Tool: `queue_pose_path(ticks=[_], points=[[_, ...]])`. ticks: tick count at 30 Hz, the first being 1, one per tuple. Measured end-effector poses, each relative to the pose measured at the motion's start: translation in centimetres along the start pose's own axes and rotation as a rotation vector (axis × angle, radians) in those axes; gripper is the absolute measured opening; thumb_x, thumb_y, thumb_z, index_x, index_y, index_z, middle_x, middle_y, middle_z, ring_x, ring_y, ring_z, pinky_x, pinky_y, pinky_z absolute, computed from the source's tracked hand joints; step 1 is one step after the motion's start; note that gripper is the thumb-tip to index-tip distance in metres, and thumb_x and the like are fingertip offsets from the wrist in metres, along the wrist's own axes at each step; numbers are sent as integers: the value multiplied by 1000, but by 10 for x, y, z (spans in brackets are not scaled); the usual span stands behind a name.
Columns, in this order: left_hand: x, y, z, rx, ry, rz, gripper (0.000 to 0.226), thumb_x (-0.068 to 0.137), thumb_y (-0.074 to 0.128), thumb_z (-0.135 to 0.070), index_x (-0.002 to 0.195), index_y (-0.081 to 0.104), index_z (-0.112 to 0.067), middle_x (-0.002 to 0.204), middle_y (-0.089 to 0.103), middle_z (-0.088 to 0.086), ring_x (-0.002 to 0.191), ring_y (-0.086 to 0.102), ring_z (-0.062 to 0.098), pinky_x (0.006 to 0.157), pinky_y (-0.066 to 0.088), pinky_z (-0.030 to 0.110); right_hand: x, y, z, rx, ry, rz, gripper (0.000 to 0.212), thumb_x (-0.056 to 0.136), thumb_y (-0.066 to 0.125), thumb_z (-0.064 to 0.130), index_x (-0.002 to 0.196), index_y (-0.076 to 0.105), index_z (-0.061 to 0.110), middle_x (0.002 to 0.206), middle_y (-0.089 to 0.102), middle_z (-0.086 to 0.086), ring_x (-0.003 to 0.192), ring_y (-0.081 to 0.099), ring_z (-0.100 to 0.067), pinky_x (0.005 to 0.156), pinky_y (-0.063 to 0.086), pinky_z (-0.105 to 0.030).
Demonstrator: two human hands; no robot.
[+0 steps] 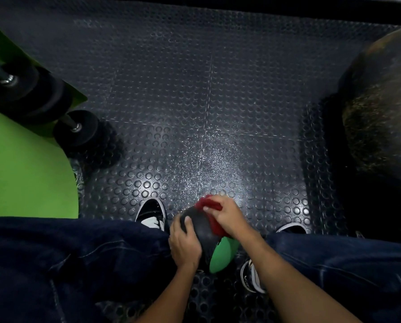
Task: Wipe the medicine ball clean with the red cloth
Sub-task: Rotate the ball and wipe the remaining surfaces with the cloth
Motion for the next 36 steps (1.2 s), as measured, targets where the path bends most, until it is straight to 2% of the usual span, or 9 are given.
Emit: queue_pose_path(ticks=[3, 5, 7, 12, 16, 18, 23, 29, 36], points=[[-14, -3, 6, 6, 120, 22, 80, 88, 28, -63, 137, 57, -7, 142, 56, 10, 132, 50, 31, 114, 31, 36, 6, -16, -27, 33, 298, -68, 26, 92, 60, 21, 116, 63, 14, 81, 67, -1, 67, 62, -15, 62, 50, -27], [-18, -5, 13, 8, 167, 60, 79, 84, 29, -66, 138, 57, -15, 144, 55, 2, 135, 47, 24, 112, 27, 29, 2, -24, -44, 68, 404, -32, 24, 93, 58, 20, 115, 60, 11, 76, 65, -6, 64, 62, -20, 61, 53, -34], [-17, -11, 23, 3, 162, 106, 73, 82, 34, -67, 138, 56, -26, 144, 54, -3, 137, 45, 19, 115, 30, 38, -4, -30, -50, 133, 414, -58, 22, 93, 57, 18, 113, 60, 10, 78, 66, -8, 66, 64, -24, 66, 56, -39], [-4, -25, 23, 43, 22, 230, 56, 86, 46, -56, 138, 50, -37, 149, 47, 0, 140, 36, 22, 116, 24, 50, -8, -48, -31, 316, 291, -237, 19, 94, 55, 21, 112, 59, 18, 85, 67, -12, 67, 66, -26, 63, 57, -40], [-12, -16, 4, 232, -60, 211, 52, 104, 36, -50, 152, 37, -31, 160, 33, -4, 144, 31, 28, 114, 25, 57, -7, -34, -11, 98, 204, -87, 28, 93, 58, 26, 118, 61, 14, 90, 68, -4, 77, 66, -21, 77, 55, -41], [-19, -12, 0, 287, -57, 211, 52, 104, 32, -53, 152, 37, -32, 161, 32, -5, 144, 31, 28, 113, 26, 56, -15, -13, -12, -20, 227, 36, 30, 93, 59, 26, 120, 61, 15, 93, 67, -2, 82, 64, -19, 81, 51, -35], [-19, -17, 1, 273, -99, 152, 47, 104, 34, -48, 148, 45, -33, 158, 39, -4, 142, 37, 28, 114, 30, 50, -42, 9, -7, -2, 108, -32, 23, 86, 68, 13, 109, 69, 11, 92, 69, -2, 86, 61, -14, 69, 42, -13], [-4, -16, 3, 265, -142, 174, 45, 102, 38, -49, 143, 50, -37, 153, 47, 0, 137, 44, 32, 112, 34, 48, -63, 6, -13, 21, -135, 87, 25, 76, 76, 5, 100, 74, 9, 93, 67, 5, 85, 55, 11, 81, 37, -4], [-10, -5, -9, 320, -79, 221, 49, 102, 35, -50, 146, 47, -33, 156, 41, -4, 140, 37, 33, 113, 26, 57, -44, -1, -52, 185, 296, -274, 22, 87, 65, 17, 109, 69, 16, 88, 71, -1, 84, 66, -21, 79, 53, -32]])
Point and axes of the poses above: each hand's wrist, its own x-axis towards the middle knuckle, its own y-axis out of the palm, z = x × y, the point moved 3 cm from there along x, towards the middle knuckle
